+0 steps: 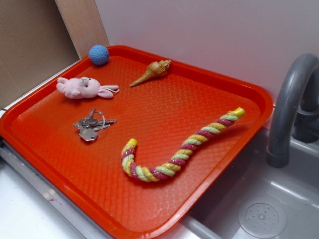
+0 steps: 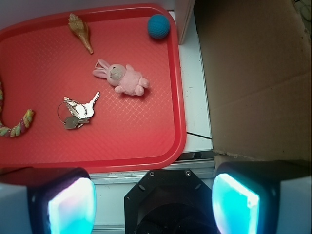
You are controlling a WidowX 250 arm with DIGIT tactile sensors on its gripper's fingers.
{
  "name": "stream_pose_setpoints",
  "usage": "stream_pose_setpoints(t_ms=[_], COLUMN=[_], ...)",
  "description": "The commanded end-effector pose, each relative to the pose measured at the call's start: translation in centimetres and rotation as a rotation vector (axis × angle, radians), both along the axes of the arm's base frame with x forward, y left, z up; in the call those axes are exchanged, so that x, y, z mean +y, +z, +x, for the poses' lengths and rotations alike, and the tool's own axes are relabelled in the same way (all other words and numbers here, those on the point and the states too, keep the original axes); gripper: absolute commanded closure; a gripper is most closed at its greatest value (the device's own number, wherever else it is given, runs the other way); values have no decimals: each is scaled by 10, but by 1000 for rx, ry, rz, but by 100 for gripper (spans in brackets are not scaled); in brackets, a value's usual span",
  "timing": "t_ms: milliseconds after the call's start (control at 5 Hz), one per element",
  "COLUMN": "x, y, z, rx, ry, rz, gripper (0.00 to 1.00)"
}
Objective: Grab the multicolored rope.
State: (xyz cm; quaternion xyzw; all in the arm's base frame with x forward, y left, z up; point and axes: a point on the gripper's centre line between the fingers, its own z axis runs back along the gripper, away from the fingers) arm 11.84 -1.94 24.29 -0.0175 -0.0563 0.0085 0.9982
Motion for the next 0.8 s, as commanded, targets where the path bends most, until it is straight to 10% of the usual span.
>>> stream_pose_setpoints(t_ms=[0, 600], x=[0, -103], y=[0, -15], z=[0, 24], rx=[0, -129], ry=[0, -416], rz=[0, 57], gripper=[0, 0])
